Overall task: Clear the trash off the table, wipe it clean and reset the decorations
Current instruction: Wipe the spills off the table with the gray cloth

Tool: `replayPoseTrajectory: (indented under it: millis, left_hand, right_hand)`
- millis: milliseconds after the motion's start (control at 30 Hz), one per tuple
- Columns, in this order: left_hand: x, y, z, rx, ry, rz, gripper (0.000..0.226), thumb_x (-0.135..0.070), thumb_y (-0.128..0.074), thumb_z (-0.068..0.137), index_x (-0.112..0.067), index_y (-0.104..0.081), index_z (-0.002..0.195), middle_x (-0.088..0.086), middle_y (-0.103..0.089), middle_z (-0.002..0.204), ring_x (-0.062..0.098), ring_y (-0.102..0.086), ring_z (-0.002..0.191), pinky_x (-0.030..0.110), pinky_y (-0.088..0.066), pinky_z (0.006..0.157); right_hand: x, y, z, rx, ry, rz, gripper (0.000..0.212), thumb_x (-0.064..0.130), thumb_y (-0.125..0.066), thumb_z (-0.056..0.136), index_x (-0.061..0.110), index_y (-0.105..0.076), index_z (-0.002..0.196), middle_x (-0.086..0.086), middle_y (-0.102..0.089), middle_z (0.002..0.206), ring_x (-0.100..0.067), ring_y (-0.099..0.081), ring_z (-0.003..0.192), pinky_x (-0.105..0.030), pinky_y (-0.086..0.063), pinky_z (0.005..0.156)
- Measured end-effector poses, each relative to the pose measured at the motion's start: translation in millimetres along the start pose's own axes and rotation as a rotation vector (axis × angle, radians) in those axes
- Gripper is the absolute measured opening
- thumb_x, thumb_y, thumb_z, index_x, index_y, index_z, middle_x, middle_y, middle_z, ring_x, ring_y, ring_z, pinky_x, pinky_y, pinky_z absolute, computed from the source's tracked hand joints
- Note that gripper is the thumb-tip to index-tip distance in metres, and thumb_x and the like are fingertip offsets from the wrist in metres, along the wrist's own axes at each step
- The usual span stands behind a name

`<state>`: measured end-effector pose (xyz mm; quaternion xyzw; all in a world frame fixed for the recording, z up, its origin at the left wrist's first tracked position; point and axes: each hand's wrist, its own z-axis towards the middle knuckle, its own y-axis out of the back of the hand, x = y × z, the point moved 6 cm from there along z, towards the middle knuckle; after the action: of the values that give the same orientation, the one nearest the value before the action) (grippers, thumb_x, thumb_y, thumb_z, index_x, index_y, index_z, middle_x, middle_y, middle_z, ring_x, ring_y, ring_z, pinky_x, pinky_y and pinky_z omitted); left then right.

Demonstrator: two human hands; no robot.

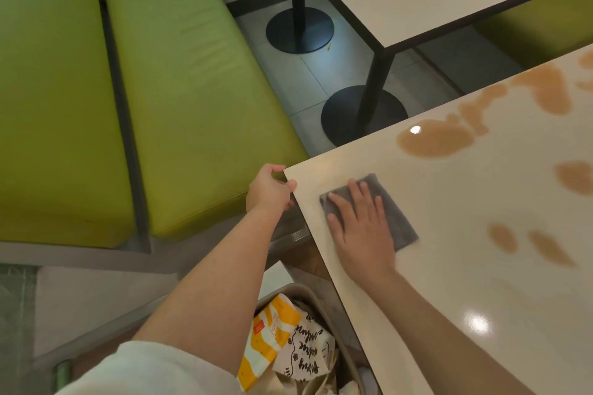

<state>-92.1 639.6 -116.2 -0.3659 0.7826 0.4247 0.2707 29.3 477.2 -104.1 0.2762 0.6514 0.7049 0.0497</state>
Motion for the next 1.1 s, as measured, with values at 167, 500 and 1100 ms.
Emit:
replayPoseTrajectory:
  millis: [167,500,1100]
  left_hand:
    - [1,0,2,0.008,0.002,-0.02,0.024,-0.017,-0.07,0.089,-0.031,-0.056,0.102,-0.004,-0.066,0.081,0.02,-0.068,0.06,0.041,-0.062,0.068]
    - [0,1,-2,-0.028,-0.005,0.004,0.024,-0.018,-0.07,0.089,-0.032,-0.057,0.104,-0.007,-0.064,0.076,0.018,-0.068,0.061,0.043,-0.061,0.071]
    - [1,1,-4,-0.011,0.007,-0.031,0.025,-0.018,-0.071,0.088,-0.034,-0.057,0.101,-0.008,-0.065,0.074,0.018,-0.068,0.059,0.044,-0.06,0.074]
  right_hand:
    - [29,-17,15,0.104,0.117,-0.056,0.051,0.045,-0.016,0.104,0.036,-0.018,0.154,0.0,-0.002,0.164,-0.018,0.008,0.151,-0.037,0.008,0.121]
    - [9,-7,21,0.012,-0.042,-0.09,0.057,0.043,-0.015,0.1,0.026,-0.031,0.153,-0.009,-0.02,0.161,-0.027,-0.013,0.15,-0.041,-0.002,0.12]
    - [25,-15,95,0.098,0.039,-0.033,0.05,0.042,-0.016,0.104,0.038,-0.021,0.153,0.001,-0.006,0.164,-0.019,0.002,0.151,-0.039,0.007,0.119]
